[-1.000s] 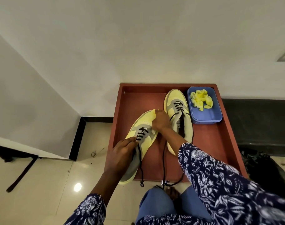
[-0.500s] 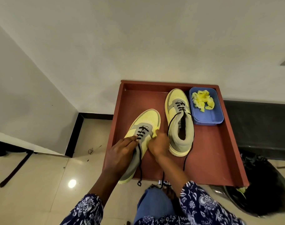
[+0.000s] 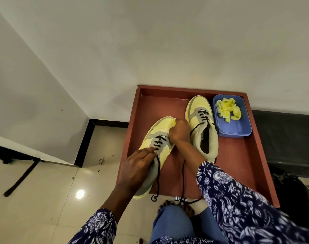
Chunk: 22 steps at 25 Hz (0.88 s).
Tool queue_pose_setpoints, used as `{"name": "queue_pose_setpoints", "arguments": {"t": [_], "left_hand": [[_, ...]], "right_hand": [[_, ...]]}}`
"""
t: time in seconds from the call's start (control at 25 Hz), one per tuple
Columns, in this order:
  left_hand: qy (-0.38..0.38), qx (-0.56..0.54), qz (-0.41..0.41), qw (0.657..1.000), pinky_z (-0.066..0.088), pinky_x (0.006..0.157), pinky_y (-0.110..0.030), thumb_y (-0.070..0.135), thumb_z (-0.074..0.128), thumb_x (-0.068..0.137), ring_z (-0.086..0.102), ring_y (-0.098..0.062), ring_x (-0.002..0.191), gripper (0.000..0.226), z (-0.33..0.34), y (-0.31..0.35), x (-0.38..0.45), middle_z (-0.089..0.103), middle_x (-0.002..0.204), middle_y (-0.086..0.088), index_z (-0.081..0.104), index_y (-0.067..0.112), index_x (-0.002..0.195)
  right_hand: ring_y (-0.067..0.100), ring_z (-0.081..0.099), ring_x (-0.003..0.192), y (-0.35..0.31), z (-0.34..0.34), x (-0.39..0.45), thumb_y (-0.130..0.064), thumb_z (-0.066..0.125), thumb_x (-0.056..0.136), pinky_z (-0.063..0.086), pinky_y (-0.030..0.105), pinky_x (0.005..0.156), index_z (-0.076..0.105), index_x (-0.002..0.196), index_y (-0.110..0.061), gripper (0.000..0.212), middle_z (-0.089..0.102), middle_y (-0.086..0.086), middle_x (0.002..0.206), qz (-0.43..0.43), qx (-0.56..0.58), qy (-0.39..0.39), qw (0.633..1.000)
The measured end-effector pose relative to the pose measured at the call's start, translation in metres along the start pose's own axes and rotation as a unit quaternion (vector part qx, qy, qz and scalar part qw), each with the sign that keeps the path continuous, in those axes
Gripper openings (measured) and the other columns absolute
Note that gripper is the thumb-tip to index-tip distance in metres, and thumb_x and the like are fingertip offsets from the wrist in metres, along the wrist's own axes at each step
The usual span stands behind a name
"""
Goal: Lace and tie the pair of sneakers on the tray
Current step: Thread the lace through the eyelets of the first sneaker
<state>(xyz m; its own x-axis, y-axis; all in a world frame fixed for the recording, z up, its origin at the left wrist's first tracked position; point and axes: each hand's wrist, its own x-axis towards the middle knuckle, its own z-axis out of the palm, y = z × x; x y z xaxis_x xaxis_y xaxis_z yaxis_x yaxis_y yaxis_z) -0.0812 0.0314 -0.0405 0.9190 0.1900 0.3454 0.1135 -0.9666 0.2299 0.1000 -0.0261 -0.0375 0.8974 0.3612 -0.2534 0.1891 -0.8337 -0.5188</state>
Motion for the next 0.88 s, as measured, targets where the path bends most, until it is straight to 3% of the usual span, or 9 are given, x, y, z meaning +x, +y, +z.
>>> {"name": "queue_pose_setpoints", "arguments": {"t": [0.2,0.36,0.48,0.68,0.88], "left_hand": [[0.008,-0.031,-0.019,0.999,0.056,0.07,-0.022,0.024,0.051,0.082,0.071,-0.018,0.087,0.03,0.003,-0.004,-0.001,0.072,0.103,-0.004,0.072,0.012,0.098],[0.007,-0.052,-0.032,0.998,0.055,0.071,-0.022,0.024,0.05,0.083,0.07,-0.018,0.088,0.03,0.005,-0.005,-0.003,0.072,0.105,-0.004,0.072,0.012,0.1],[0.005,-0.057,-0.038,0.998,0.054,0.072,-0.021,0.025,0.051,0.083,0.069,-0.018,0.091,0.03,0.008,-0.007,-0.004,0.071,0.108,-0.003,0.071,0.013,0.101],[0.005,-0.055,-0.047,0.997,0.052,0.076,-0.02,0.022,0.051,0.083,0.067,-0.016,0.093,0.029,0.011,-0.007,-0.005,0.07,0.109,-0.002,0.071,0.013,0.101],[-0.005,-0.052,-0.06,0.997,0.055,0.07,-0.022,0.025,0.049,0.084,0.068,-0.018,0.093,0.03,0.012,-0.006,-0.005,0.07,0.11,-0.002,0.071,0.013,0.1]], "right_hand": [[0.036,0.042,0.124,-0.009,0.002,0.018,0.002,0.04,0.084,0.035,0.036,0.104,0.047,0.129,0.001,0.046,0.044,0.022,0.133,-0.073,-0.057,-0.044,0.995],[0.034,0.04,0.125,-0.018,0.004,0.025,-0.001,0.04,0.086,0.033,0.034,0.105,0.046,0.132,-0.005,0.046,0.043,0.017,0.137,-0.138,-0.11,-0.076,0.981],[0.036,0.044,0.122,-0.02,0.008,0.029,-0.007,0.044,0.085,0.037,0.039,0.103,0.05,0.128,-0.006,0.043,0.046,0.015,0.135,-0.198,-0.177,-0.091,0.96],[0.033,0.041,0.128,-0.026,0.012,0.024,-0.005,0.046,0.086,0.021,0.047,0.113,0.051,0.129,-0.009,0.044,0.046,0.011,0.139,-0.302,-0.266,-0.152,0.902],[0.029,0.043,0.128,-0.034,0.013,0.023,0.001,0.046,0.083,0.021,0.049,0.112,0.056,0.126,-0.011,0.045,0.051,0.01,0.134,-0.371,-0.282,-0.224,0.856]]}}
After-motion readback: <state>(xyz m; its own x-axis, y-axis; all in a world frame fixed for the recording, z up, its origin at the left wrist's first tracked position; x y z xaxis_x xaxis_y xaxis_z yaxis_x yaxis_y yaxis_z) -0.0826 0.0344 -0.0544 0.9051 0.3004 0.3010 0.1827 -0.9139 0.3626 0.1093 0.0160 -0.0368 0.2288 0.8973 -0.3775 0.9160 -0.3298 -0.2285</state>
